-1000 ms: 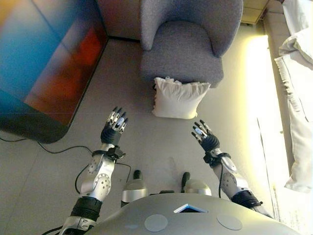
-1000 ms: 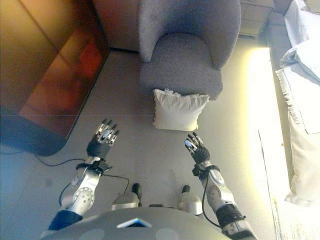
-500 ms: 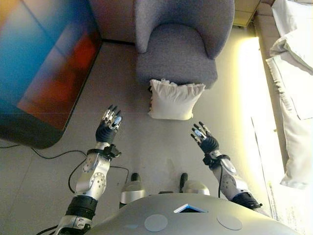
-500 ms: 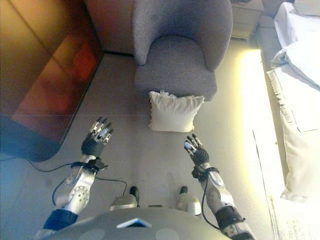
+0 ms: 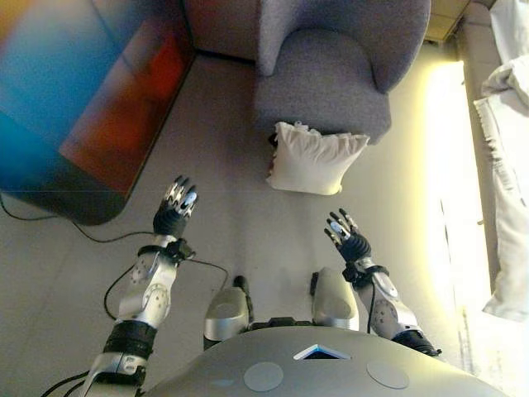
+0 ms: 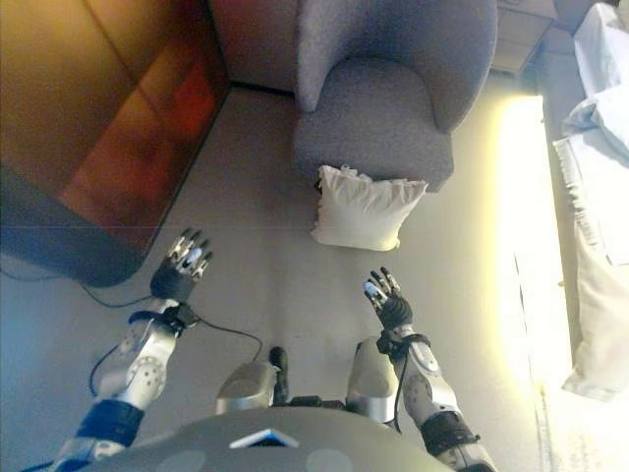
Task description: Pick up the cushion and take it to the sofa
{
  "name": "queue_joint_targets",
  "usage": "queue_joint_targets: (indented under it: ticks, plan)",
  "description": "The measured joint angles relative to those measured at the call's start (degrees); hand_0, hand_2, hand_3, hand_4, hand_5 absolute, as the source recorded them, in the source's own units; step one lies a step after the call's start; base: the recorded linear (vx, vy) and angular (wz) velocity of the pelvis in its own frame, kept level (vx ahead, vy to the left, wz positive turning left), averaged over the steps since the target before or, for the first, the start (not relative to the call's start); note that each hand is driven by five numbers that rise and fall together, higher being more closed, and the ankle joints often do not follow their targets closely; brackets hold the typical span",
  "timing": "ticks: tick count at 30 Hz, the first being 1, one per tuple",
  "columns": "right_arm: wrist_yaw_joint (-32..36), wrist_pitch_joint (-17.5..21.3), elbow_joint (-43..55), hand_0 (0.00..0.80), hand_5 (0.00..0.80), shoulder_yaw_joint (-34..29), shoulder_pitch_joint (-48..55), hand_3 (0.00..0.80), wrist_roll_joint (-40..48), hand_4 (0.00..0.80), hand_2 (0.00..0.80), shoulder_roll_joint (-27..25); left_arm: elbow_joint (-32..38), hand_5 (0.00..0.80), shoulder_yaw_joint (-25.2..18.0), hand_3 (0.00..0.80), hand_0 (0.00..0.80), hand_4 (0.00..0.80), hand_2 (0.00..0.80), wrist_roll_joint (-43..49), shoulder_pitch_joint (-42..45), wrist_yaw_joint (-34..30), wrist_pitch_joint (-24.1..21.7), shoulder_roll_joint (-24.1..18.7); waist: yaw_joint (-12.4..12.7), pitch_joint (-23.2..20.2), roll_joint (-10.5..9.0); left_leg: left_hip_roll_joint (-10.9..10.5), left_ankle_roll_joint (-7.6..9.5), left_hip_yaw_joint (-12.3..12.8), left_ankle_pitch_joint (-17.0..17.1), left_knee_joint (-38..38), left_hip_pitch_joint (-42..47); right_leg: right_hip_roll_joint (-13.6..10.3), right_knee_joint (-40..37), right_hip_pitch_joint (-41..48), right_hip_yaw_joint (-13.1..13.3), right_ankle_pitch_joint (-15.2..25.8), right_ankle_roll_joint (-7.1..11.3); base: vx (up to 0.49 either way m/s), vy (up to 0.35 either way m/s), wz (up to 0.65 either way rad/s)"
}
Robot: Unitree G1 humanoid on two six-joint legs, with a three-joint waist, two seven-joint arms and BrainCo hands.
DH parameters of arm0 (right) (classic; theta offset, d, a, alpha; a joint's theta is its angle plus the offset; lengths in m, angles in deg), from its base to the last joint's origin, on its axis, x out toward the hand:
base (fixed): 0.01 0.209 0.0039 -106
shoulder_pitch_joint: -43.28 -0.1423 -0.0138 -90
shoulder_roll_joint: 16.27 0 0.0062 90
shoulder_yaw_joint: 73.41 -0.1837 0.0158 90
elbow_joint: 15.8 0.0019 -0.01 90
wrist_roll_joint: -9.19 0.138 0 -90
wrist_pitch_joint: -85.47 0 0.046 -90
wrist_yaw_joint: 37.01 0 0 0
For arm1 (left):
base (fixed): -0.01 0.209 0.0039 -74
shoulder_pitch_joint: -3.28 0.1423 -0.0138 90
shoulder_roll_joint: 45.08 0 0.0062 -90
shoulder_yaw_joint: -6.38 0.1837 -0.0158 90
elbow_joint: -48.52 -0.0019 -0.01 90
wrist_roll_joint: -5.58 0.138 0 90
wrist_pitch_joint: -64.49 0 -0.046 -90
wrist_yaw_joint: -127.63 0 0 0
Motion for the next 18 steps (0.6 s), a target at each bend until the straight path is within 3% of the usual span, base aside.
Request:
queue_joint_targets:
  ticks: [2, 3, 4, 5, 6, 8, 9, 10, 11, 12, 13, 14, 16, 18]
  plan:
    - [-0.23, 0.03, -0.23, 0.0, 0.0, -0.55, -0.89, 0.0, 1.0, 0.0, 0.0, 0.64, -0.07, 0.0, 1.69, 0.0, 0.0, 0.0, 0.0, -0.09, -0.97, -0.77, -0.04, -0.08, -1.95, -0.17, -2.25, -1.12, -0.36, -0.55, -0.05, -2.25, -1.36, -0.44, -8.81, 1.11, -1.32, -1.46, 1.45, 0.602, -0.12, 0.75]
    - [-0.28, 0.11, -0.15, 0.0, 0.0, -1.84, -0.51, 0.0, 1.24, 0.0, 0.0, 1.83, -0.18, 0.0, 2.3, 0.0, 0.0, 0.0, 0.0, -0.12, -1.93, -1.57, -0.1, -0.52, -4.54, -0.01, -5.1, -4.6, 0.94, -0.66, -1.6, 6.34, -3.31, -2.79, -13.25, 2.63, -0.75, 1.19, 2.74, 0.698, -0.176, 0.89]
    - [-0.36, 0.12, -0.14, 0.0, 0.0, -2.48, -1.45, 0.0, 1.63, 0.0, 0.0, 0.64, -1.29, 0.0, 3.16, 0.0, 0.0, 0.0, 0.0, -0.23, -2.39, -1.55, 0.22, 1.75, -5.14, 1.38, -2.62, -5.03, 0.87, 0.4, -5.87, 15.33, -2.27, -2.23, -11.65, 3.37, 0.1, 2.79, 3.28, 0.674, -0.196, 0.53]
    - [-0.46, 0.11, 0.42, 0.0, 0.0, -3.3, -0.77, 0.0, 1.91, 0.0, 0.0, -2.21, -0.67, 0.0, 4.19, 0.0, 0.0, 0.0, 0.0, -0.19, -0.99, -2.1, 0.78, 4.06, -5.75, 1.44, 0.9, -4.18, 1.05, -0.46, -10.1, 12.98, 2.91, -0.54, -7.63, 2.72, -0.18, 2.76, 3.19, 0.686, -0.211, 0.04]
    - [-0.64, -0.1, -0.06, 0.0, 0.0, -3.5, -0.63, 0.0, 2.19, 0.0, 0.0, -2.79, 0.27, 0.0, 3.96, 0.0, 0.0, 0.0, 0.0, -0.15, 0.15, -2.65, 0.85, 4.39, -6.02, 1.27, 1.38, -4.17, -0.34, -1.65, -11.99, 8.59, 6.57, -0.72, -1.32, 0.2, -0.06, 1.98, 3.17, 0.618, -0.193, -0.25]
    - [-0.2, -0.51, -0.19, 0.0, 0.0, -2.93, 0.4, 0.0, 2.18, 0.0, 0.0, -2.73, 0.28, 0.0, 2.65, 0.0, 0.0, 0.0, 0.0, 0.18, 0.9, -2.61, 0.82, 4.57, -5.86, 0.78, 2.37, -1.91, -1.63, -2.79, -12.73, 7.31, 8.31, 1.95, 4.61, -4.75, -0.5, -0.01, 0.77, 0.652, -0.178, -0.03]
    - [0.05, -0.62, -0.14, 0.0, 0.0, -2.98, 0.6, 0.0, 2.16, 0.0, 0.0, -2.21, 0.81, 0.0, 2.61, 0.0, 0.0, 0.0, 0.0, 0.44, 1.28, -2.63, 0.79, 3.92, -6.69, -0.06, 2.02, -1.09, -2.4, -3.07, -13.18, 6.56, 8.71, 2.4, 3.32, -5.72, -1.1, 0.01, 0.83, 0.62, -0.17, 0.27]
    - [0.25, -1.27, -0.2, 0.0, 0.0, -2.91, 1.15, 0.0, 1.93, 0.0, 0.0, -1.65, 1.8, 0.0, 2.35, 0.0, 0.0, 0.0, 0.0, 0.91, 2.24, -2.57, 0.83, 3.37, -6.95, -1.01, 0.99, 0.24, -3.71, -1.61, -13.52, 5.08, 10.64, 2.8, 3.67, -6.5, -1.49, -0.44, 0.04, 0.508, -0.17, 0.25]
    - [0.57, -2.24, -0.23, 0.0, 0.0, -2.65, 2.36, 0.0, 1.64, 0.0, 0.0, -1.56, 2.75, 0.0, 2.52, 0.0, 0.0, 0.0, 0.0, 1.38, 4.63, -2.52, 0.9, 3.57, -7.77, -2.69, 0.66, 2.54, -6.2, -0.38, -13.77, 3.17, 13.99, 4.48, 4.25, -5.9, -2.25, 0.53, -3.82, 0.491, -0.192, 0.03]
    - [0.66, -3.31, -0.25, 0.0, 0.0, -2.51, 3.0, 0.0, 0.92, 0.0, 0.0, -2.1, 3.23, 0.0, 2.94, 0.0, 0.0, 0.0, 0.0, 1.32, 6.68, -2.43, 1.39, 4.14, -7.74, -3.94, 2.6, 5.15, -8.51, -0.39, -13.13, 3.54, 16.25, 7.85, 4.94, -4.43, -3.28, -1.79, -8.65, 0.502, -0.225, -0.19]
    - [1.03, -4.31, -0.24, 0.0, 0.0, -2.44, 2.61, 0.0, 0.6, 0.0, 0.0, -2.14, 4.08, 0.0, 2.72, 0.0, 0.0, 0.0, 0.0, 1.04, 7.31, -1.95, 1.76, 4.02, -7.34, -4.46, 2.69, 6.6, -9.16, -0.33, -12.13, 7.93, 15.28, 9.6, 5.09, -3.54, -3.32, -2.93, -10.42, 0.512, -0.251, -0.4]
    - [1.74, -4.96, -0.14, 0.0, 0.0, -2.31, 2.19, 0.0, 0.16, 0.0, 0.0, -2.22, 4.31, 0.0, 2.48, 0.0, 0.0, 0.0, 0.0, 0.82, 6.95, -1.33, 2.01, 3.94, -7.2, -5.51, 2.06, 6.95, -9.75, -1.43, -8.98, 13.69, 12.49, 10.44, 4.65, -2.88, -3.07, -3.75, -11.66, 0.524, -0.244, -0.55]
    - [2.25, -4.8, -0.46, 0.0, 0.0, -2.13, 0.95, 0.0, -0.22, 0.0, 0.0, -2.7, 4.2, 0.0, 2.54, 0.0, 0.0, 0.0, 0.0, -0.13, 4.75, 0.41, 2.11, 4.89, -5.84, -6.4, 0.86, 6.5, -8.05, -4.83, 1.17, 28.37, 5.25, 11.81, 1.92, -0.22, -1.08, -4.2, -13.4, 0.455, -0.152, -0.62]
    - [2.29, -4.35, -2.08, 0.0, 0.0, -1.26, 0.48, 0.0, -0.22, 0.0, 0.0, -3.78, 3.84, 0.0, 3.36, 0.0, 0.0, 0.0, 0.0, -0.41, 2.41, 1.72, 2.06, 6.34, -5.33, -7.03, -0.22, 5.13, -6.42, -6.64, 3.69, 40.02, -0.83, 12.06, -1.48, 4.0, -0.18, -4.28, -14.75, 0.35, 0.003, -0.47]
